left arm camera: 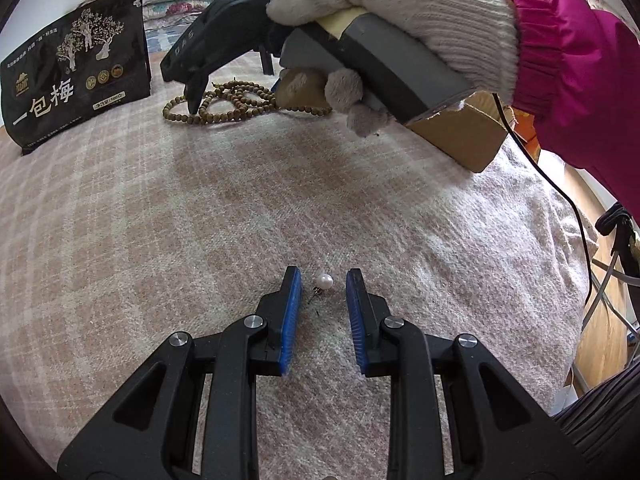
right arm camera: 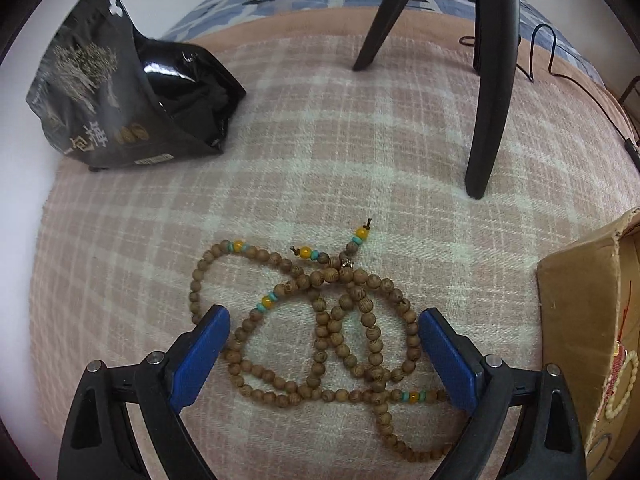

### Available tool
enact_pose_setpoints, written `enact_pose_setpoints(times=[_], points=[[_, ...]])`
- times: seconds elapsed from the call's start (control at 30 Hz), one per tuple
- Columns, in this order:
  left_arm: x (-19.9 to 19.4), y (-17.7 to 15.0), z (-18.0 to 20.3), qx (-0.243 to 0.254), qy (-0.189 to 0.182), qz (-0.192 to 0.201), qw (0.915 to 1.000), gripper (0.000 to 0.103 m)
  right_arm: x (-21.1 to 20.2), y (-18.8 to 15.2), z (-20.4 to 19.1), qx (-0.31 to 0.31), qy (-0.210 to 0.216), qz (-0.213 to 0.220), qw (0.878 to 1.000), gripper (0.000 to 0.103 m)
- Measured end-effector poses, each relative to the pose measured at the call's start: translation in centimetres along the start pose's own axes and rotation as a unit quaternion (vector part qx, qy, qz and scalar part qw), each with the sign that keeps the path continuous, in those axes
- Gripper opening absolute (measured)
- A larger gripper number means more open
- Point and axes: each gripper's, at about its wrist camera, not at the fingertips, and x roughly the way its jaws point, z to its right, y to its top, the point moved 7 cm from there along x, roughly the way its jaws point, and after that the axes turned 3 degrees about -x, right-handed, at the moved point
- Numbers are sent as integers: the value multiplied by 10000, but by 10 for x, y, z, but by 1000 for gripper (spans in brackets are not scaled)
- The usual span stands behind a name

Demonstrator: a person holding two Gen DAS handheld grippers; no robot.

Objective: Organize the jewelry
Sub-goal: 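Close left tool on the pearl earring while right tool grasps the wooden bead strand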

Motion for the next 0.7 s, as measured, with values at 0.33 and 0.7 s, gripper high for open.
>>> enact_pose_setpoints(times=[0.33, 0.7], points=[[6, 1, 4, 140, 227, 30, 9996, 7, -12, -2, -5, -388, -157, 257, 9988, 36], [-7, 0, -10, -116, 300, 76, 9995, 6, -38, -27, -9, -486, 159, 451, 9977, 10]])
